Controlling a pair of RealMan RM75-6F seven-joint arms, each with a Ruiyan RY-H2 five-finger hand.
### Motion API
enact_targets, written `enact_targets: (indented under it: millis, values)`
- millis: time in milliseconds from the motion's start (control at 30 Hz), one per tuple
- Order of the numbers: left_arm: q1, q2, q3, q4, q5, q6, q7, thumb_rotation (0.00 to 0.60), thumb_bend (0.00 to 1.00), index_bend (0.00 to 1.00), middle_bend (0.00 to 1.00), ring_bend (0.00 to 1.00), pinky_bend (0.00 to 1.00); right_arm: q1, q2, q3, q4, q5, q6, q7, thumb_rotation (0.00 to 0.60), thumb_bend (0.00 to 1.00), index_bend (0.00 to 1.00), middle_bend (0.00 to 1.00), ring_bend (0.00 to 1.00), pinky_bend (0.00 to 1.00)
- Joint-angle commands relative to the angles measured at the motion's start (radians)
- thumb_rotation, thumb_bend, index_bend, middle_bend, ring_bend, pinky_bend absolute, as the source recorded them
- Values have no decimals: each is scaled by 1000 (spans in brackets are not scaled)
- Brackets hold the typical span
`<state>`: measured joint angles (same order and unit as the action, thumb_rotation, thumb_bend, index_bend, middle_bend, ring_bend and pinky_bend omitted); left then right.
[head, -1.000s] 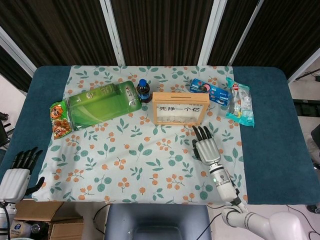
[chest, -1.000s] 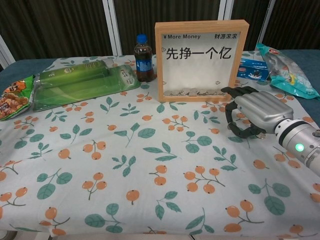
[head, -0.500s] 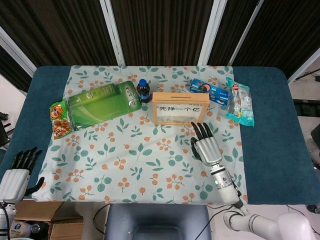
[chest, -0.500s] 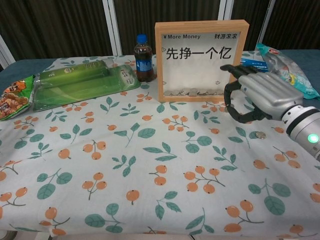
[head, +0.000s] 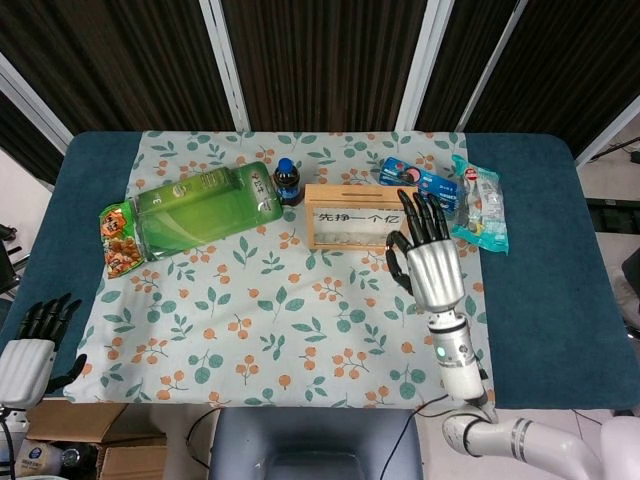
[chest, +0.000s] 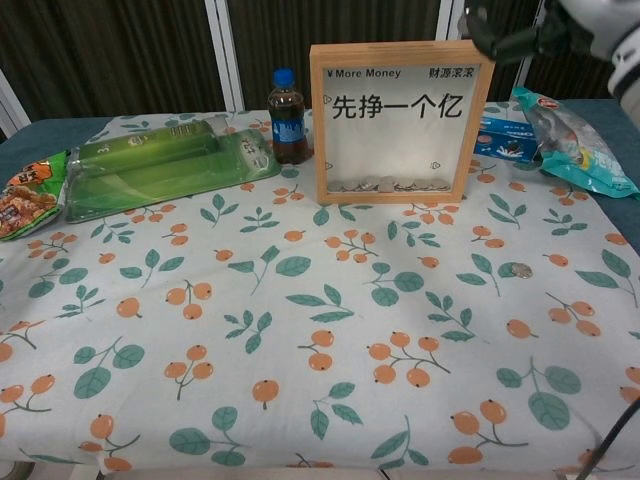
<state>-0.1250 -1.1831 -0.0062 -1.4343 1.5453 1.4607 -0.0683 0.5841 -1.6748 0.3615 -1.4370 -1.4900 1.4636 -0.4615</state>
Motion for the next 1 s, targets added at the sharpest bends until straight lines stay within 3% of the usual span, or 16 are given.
enact_targets:
  millis: [33, 167, 333, 700, 1000]
  values:
    - [-1, 4, 0, -3, 2, 0, -4, 596, 353, 0, 0, 0, 0, 88, 35, 111, -30, 93, -79, -92, 600, 697, 763, 150, 0, 0]
    - [-3, 9, -1, -9, 5, 0, -16, 598, 353, 0, 0, 0, 0, 181, 36, 196, 23, 199, -170, -154, 600, 696, 765, 152, 0, 0]
    - [-8, 9, -2, -7, 6, -8, -22, 594, 353, 0, 0, 0, 0, 265, 16, 236, 110, 302, -243, -197, 600, 697, 775, 156, 0, 0]
    - [-13, 5, -1, 8, -8, -28, -33, 598, 352, 0, 0, 0, 0, 372, -74, 216, 279, 453, -315, -229, 600, 697, 784, 159, 0, 0]
    - [-17, 7, -1, 11, -8, -34, -38, 598, 353, 0, 0, 0, 0, 400, -102, 192, 312, 521, -309, -252, 600, 697, 783, 159, 0, 0]
